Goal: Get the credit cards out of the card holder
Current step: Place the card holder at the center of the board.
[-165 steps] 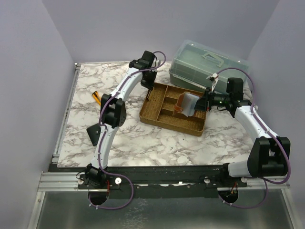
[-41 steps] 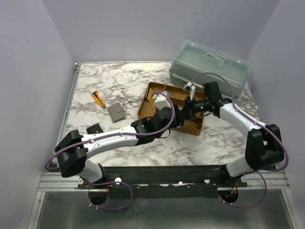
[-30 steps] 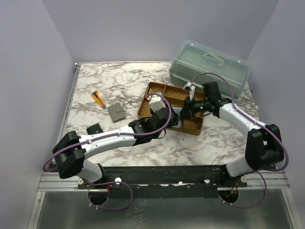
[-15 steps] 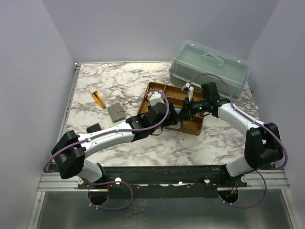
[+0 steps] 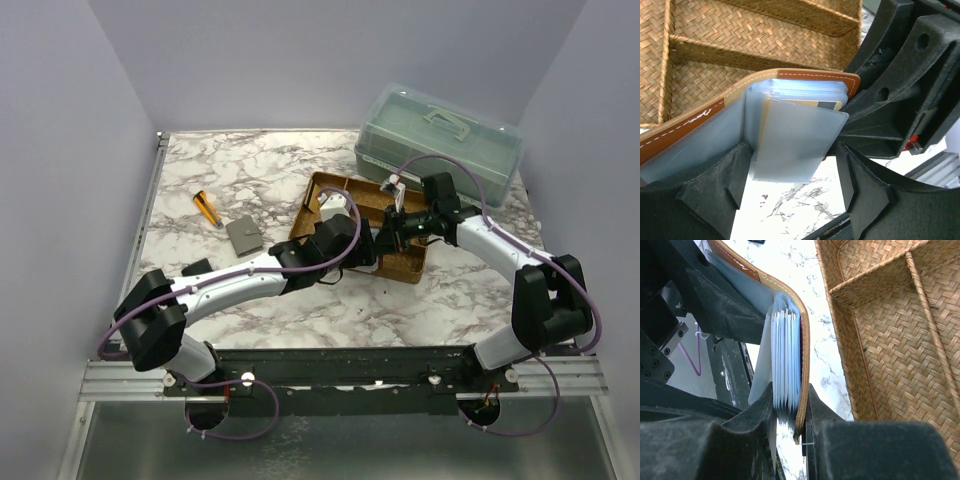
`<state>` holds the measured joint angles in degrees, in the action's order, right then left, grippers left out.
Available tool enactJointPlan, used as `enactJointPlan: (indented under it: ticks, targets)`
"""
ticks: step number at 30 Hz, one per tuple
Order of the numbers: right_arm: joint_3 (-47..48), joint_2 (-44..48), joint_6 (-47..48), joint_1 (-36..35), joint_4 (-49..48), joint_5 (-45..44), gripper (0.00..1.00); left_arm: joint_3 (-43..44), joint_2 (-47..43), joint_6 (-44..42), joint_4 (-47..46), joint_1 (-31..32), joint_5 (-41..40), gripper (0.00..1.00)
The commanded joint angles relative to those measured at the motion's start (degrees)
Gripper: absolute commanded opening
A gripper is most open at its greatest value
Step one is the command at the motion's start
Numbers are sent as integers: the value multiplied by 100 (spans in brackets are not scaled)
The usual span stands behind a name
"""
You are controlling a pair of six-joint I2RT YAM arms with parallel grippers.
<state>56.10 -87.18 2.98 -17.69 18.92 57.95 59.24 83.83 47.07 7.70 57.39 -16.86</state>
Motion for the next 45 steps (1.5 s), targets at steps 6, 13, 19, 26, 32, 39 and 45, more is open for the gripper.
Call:
enactJointPlan:
  ticks: [6, 13, 19, 26, 32, 39, 45]
  targets:
    - [24, -19, -123, -41, -239, 498, 0, 258, 295, 162, 1031, -26, -748, 52]
    - [25, -21, -92, -41, -218, 342, 0, 88, -99, 159, 1114, -73, -743, 45]
    - [28, -63, -63, -41, -189, 460, 0, -354, -373, 314, 1062, -478, -235, 46]
    - [4, -105, -61, -48, -201, 648, 0, -721, -757, 334, 895, -729, 19, 46]
    - [-17, -115, -30, -88, -213, 777, 0, -1008, -959, 309, 523, -953, 358, 37]
    - [-19, -165, -17, -147, -222, 671, 0, -997, -1035, 319, 522, -1045, 385, 32]
    - [-8, -258, -72, -195, -237, 87, 0, -802, -947, 322, 850, -1058, 81, 32]
